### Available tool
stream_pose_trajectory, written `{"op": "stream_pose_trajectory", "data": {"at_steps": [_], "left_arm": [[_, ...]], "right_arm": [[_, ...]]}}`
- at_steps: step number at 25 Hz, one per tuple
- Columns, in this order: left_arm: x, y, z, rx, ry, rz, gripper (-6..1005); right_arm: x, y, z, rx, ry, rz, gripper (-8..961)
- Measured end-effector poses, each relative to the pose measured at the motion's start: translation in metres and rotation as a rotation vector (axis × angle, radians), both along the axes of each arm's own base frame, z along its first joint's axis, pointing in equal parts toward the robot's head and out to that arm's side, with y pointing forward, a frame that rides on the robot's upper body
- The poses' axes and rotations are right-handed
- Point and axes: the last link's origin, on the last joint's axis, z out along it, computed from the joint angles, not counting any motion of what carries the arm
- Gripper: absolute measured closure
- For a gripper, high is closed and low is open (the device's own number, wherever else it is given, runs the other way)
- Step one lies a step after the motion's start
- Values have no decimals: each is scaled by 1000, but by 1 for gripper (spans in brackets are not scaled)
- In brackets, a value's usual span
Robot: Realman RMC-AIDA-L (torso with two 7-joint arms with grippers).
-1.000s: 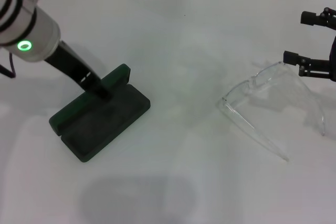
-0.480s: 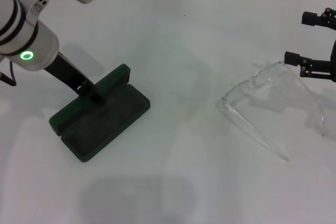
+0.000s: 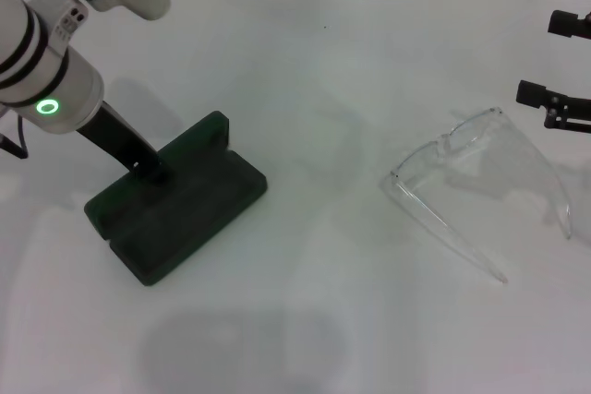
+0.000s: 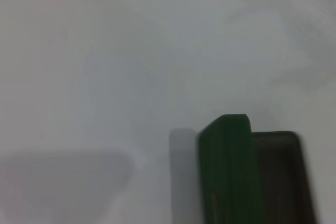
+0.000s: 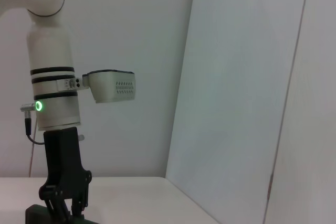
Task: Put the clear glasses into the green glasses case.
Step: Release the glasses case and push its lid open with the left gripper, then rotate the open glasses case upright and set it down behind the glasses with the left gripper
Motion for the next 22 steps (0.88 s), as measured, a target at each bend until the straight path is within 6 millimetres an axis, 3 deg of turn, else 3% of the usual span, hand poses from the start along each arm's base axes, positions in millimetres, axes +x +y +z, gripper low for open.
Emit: {"op": "stream_pose_trajectory", "data": {"at_steps": [8,14,18,22], "left_arm": [[15,-4,3,-11,17,-110,803],[36,-13,-4,-55,55,-289,807],[56,-19,-20,-79,73,-479,805],[67,-22,-34,-109,84,-561,804]], "right_arm": [[5,-3,3,10,11,-14,94],[17,-9,17,64,31,-54,94],[28,-18,26,92,45,-81,93],[35,-29,33,103,76,-85,93]]}}
